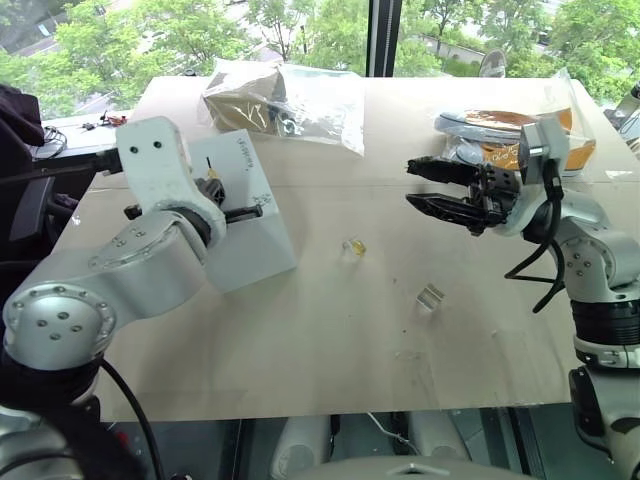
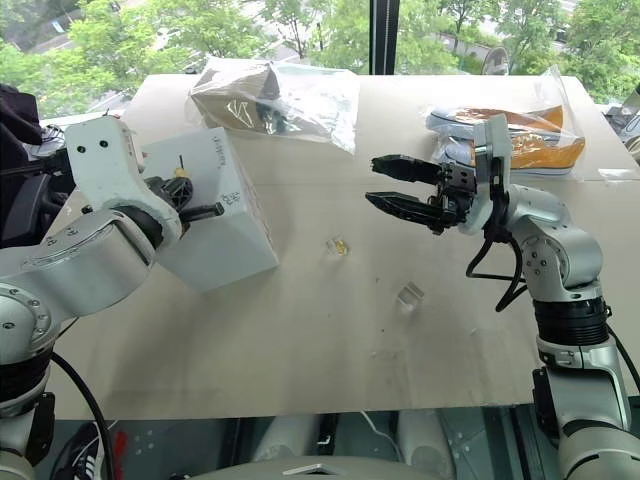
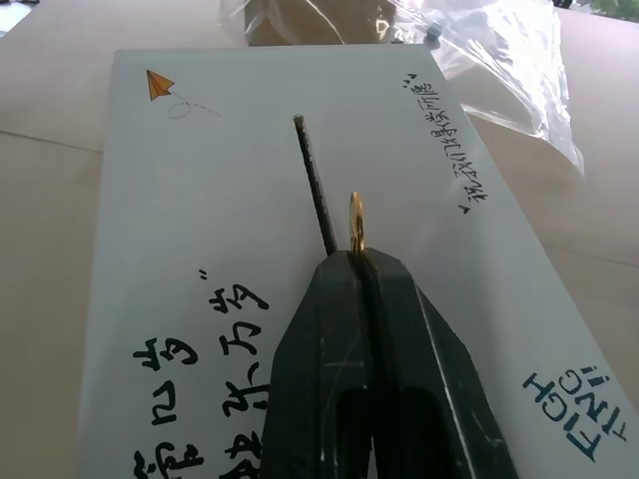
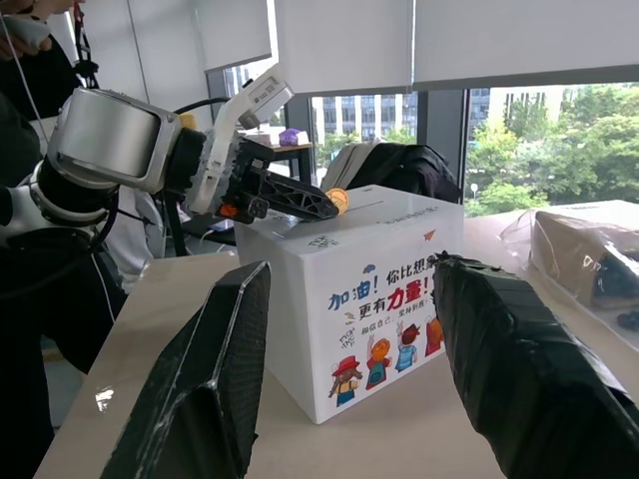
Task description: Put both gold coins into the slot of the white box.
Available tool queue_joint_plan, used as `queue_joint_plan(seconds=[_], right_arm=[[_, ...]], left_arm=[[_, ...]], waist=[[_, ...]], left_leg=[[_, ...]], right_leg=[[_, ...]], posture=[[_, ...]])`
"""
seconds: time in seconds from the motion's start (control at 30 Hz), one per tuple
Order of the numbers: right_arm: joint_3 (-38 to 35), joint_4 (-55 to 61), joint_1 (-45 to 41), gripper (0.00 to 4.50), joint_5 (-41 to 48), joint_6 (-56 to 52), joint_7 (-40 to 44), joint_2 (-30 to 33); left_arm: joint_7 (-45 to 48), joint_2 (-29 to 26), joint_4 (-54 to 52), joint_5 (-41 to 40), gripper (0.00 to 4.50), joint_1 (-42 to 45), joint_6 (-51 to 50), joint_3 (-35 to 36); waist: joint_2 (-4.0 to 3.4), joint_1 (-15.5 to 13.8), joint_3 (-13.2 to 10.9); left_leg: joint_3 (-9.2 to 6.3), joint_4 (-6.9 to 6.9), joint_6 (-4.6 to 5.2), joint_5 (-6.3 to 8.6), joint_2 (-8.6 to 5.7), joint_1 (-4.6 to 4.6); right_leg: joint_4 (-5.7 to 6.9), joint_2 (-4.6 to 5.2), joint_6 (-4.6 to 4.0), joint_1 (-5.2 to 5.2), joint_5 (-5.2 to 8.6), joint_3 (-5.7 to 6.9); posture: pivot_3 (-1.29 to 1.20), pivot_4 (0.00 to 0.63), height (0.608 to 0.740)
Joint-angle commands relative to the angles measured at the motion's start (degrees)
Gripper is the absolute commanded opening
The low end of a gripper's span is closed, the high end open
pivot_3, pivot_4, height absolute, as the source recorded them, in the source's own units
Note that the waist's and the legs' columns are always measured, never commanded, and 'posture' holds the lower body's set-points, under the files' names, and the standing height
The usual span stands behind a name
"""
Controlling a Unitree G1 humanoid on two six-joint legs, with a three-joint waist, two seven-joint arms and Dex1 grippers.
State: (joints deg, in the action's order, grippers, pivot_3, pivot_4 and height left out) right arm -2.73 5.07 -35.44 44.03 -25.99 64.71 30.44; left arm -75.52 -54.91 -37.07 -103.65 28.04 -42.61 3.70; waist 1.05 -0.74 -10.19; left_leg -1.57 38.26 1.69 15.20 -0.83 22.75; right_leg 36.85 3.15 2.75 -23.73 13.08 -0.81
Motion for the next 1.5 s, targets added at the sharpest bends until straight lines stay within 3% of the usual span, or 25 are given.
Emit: queue_joint_plan(seconds=[0.03, 0.4, 0.83, 1.5], right_arm=[[-2.0, 1.3, -0.9, 2.76, 0.7, 0.7, 0.6, 0.2], [-2.6, 1.0, 0.7, 2.76, 0.4, 1.8, 1.2, -0.1], [-3.8, 2.0, 3.3, 2.76, 0.6, 3.4, 0.7, 0.0], [-4.1, 1.7, 3.5, 2.76, -0.1, 3.6, 0.7, -0.4]], left_arm=[[-2.4, -1.0, 0.2, 0.4, 0.0, -1.2, 1.1, -0.6], [-3.5, 0.1, 0.6, 0.4, 0.0, -1.5, 2.9, -2.3], [-1.8, 5.3, 4.2, 2.8, 0.0, 0.8, 2.3, -4.5], [-5.8, 6.3, 3.7, 1.5, 0.0, -2.0, 3.4, -4.1]], waist=[[0.0, 0.1, 0.0], [-0.04, 0.0, 0.0], [-0.13, -0.2, 0.1], [-0.5, -0.1, 0.4]], left_leg=[[0.0, 0.0, 0.0, 0.0, 0.0, -0.01], [0.03, 0.02, -0.01, -0.01, 0.0, -0.04], [0.01, 0.06, -0.04, -0.04, -0.08, -0.13], [0.09, 0.05, -0.07, -0.06, -0.08, -0.27]], right_leg=[[0.0, -0.01, 0.0, 0.0, 0.0, -0.01], [0.04, -0.04, 0.0, 0.02, 0.0, -0.03], [0.18, -0.08, 0.0, 0.1, 0.0, 0.0], [0.27, -0.1, 0.0, 0.12, 0.0, -0.11]], posture=[[0.0, 0.15, 0.74], [0.0, 0.15, 0.74], [0.0, 0.15, 0.74], [0.0, 0.15, 0.74]])
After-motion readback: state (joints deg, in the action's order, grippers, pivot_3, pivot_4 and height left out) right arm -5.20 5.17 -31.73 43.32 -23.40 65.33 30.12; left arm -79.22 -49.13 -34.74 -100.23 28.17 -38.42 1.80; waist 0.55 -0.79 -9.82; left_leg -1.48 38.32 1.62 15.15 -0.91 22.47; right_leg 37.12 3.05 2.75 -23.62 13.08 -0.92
